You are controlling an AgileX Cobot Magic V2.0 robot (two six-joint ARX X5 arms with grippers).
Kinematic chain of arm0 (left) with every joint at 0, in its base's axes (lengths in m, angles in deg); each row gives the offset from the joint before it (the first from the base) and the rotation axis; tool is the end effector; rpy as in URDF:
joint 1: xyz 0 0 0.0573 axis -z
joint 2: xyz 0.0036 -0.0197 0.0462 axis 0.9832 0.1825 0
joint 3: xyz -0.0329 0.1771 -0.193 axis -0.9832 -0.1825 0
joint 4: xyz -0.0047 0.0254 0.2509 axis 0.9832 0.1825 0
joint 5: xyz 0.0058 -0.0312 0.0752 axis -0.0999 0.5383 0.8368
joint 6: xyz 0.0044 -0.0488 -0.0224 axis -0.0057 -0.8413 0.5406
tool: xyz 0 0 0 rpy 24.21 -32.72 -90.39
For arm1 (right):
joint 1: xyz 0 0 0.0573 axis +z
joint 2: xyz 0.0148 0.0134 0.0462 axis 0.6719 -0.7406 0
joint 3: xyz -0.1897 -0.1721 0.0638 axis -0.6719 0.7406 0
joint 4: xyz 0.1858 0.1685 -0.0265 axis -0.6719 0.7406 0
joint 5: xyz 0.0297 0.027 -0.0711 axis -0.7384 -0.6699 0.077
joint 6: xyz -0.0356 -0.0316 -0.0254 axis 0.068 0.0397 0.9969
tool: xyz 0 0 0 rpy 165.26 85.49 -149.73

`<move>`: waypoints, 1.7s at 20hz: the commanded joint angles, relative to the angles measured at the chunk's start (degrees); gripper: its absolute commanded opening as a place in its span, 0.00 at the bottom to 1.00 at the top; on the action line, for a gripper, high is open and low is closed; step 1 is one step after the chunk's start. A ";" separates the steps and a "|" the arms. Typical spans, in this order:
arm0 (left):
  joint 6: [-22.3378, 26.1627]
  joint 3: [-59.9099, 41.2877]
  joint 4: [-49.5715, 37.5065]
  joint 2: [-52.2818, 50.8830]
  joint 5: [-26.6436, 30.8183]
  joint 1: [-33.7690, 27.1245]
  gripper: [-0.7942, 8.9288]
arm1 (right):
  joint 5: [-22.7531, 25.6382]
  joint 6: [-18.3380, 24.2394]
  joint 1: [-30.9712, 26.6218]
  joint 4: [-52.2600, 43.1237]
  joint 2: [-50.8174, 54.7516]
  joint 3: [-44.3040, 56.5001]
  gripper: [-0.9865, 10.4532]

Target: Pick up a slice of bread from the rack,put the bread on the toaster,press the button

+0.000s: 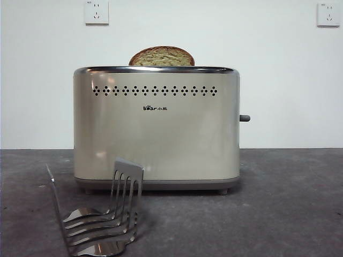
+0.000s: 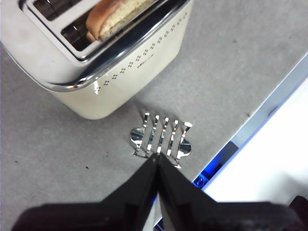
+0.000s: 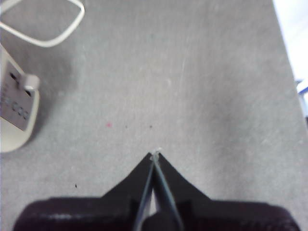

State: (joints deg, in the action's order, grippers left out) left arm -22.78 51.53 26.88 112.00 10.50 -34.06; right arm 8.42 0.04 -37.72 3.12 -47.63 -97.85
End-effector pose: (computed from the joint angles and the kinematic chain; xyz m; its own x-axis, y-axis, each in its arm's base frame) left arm 0.1203 -0.1212 0.4107 0.4276 -0.4006 -0.8104 0.6555 0.7547 -0.0272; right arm 0.1407 0.0073 0.4406 0.6804 -0.0772 -0.7288 -0.0264 0.9912 -0.1296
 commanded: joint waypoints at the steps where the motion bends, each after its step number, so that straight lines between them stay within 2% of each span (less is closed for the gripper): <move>1: 6.62 -0.22 -0.26 0.24 1.38 -2.51 0.08 | 0.04 0.39 -0.02 1.09 -2.71 -0.04 0.09; 3: 16.15 -0.70 -1.18 -0.39 1.36 -7.08 0.08 | 0.07 0.39 -0.02 1.09 -5.68 -0.04 0.09; 5: 18.95 -4.44 -7.26 -3.06 1.16 -12.41 0.08 | 0.07 0.39 -0.02 1.09 -8.50 -0.04 0.09; 7: 18.88 -13.77 -20.22 -8.63 1.01 -18.88 0.08 | 0.04 0.39 -0.02 1.09 -11.13 -0.04 0.09; 11: 16.70 -42.56 -54.75 -24.74 0.96 -32.54 0.08 | 0.07 0.39 -0.02 1.09 -15.67 -0.04 0.09; 12: 15.08 -49.59 -61.37 -29.00 0.98 -35.34 0.08 | 0.07 0.39 -0.02 1.09 -16.57 -0.04 0.09; 14: 12.11 -61.57 -69.31 -37.05 1.05 -40.04 0.08 | 0.07 0.39 -0.02 0.55 -17.99 -0.04 0.09; 17: 8.79 -72.91 -71.08 -46.97 1.01 -43.17 0.08 | 0.07 0.39 -0.02 -2.64 -18.91 -0.04 0.09; 22: 5.40 -82.34 -71.14 -56.41 1.01 -43.21 0.08 | 0.07 0.39 -0.02 -11.47 -18.99 -0.04 0.09; 28: 4.09 -86.18 -70.64 -60.85 1.07 -43.21 0.08 | 0.07 0.39 -0.02 -19.17 -18.99 -0.04 0.09; 34: 4.07 -86.18 -67.58 -61.02 1.18 -43.21 0.08 | 0.04 0.39 -0.02 -19.85 -18.99 -0.04 0.09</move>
State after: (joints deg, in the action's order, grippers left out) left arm -18.34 -34.06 -40.82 51.20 11.55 -77.09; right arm 8.44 0.19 -37.75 -16.40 -66.38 -97.85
